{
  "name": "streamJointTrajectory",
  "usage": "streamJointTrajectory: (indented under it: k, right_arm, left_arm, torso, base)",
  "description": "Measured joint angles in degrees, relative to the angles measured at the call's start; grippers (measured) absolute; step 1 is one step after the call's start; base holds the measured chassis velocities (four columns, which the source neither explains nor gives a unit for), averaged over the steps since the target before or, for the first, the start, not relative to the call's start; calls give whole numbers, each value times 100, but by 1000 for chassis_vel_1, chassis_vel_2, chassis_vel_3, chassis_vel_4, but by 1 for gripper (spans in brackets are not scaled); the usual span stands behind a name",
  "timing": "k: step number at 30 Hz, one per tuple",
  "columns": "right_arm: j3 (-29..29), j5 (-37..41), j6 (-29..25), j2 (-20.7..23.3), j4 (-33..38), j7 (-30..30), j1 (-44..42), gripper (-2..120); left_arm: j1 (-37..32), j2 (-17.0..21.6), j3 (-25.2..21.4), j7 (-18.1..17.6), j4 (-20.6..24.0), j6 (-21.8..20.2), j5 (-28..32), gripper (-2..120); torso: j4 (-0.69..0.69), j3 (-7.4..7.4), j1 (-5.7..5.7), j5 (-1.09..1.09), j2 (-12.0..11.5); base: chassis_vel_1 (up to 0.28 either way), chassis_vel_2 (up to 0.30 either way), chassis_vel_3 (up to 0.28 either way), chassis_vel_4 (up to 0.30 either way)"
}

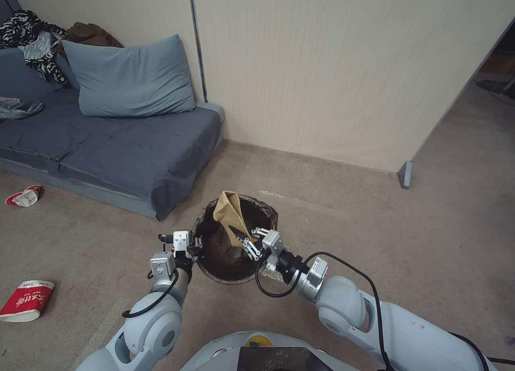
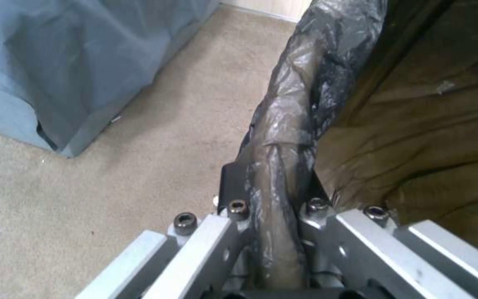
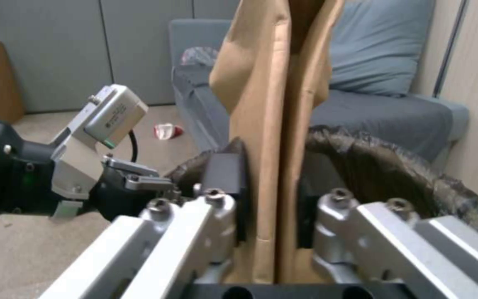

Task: Pick up the trash bin, then pick up the garbage from the floor and place it into the trash bin.

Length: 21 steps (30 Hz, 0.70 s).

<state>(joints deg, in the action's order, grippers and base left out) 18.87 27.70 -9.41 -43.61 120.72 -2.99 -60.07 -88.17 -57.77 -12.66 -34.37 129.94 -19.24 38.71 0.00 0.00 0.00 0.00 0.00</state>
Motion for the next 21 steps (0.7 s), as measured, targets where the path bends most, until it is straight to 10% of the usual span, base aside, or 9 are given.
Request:
streamJointTrajectory:
  k: [21]
  right_arm:
    - [-279, 87, 72, -108, 274, -205, -74, 97]
  left_arm:
    - [20, -39, 7, 5, -34, -2, 3, 0]
  torso:
    - [0, 0, 0, 1, 0]
  base:
    - [0, 0, 0, 0]
